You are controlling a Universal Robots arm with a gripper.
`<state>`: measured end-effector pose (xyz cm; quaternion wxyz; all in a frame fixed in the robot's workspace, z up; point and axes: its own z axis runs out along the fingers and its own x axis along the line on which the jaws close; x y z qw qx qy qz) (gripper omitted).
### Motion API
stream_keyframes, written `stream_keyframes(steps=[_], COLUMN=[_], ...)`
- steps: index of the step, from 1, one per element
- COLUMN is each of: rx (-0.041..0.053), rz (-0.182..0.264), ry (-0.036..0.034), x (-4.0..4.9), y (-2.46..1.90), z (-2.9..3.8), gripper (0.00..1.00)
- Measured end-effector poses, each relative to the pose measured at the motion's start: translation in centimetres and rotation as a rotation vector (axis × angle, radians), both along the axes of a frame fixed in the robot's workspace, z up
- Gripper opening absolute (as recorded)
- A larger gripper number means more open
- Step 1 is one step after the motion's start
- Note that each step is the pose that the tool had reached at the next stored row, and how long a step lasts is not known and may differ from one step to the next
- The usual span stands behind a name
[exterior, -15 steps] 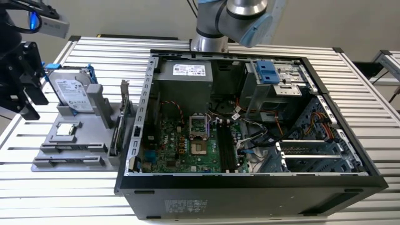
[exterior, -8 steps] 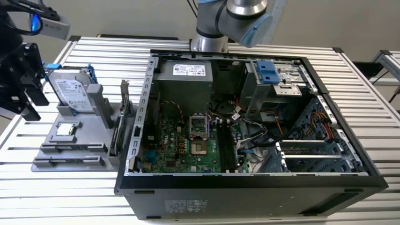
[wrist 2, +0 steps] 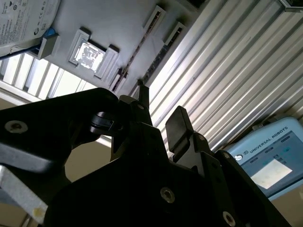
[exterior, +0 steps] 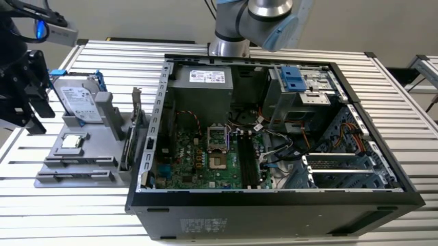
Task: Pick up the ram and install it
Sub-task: 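Pick up the ram and move it above insertion slot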
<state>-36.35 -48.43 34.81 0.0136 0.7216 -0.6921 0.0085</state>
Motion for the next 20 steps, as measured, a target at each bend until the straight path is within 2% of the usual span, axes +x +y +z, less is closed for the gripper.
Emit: stream_keyframes(steps=[20], rx=[0.0], rz=[0.0], ry=[0.0], x=[0.0], y=[0.0], z=[-0.44], gripper=[1.0])
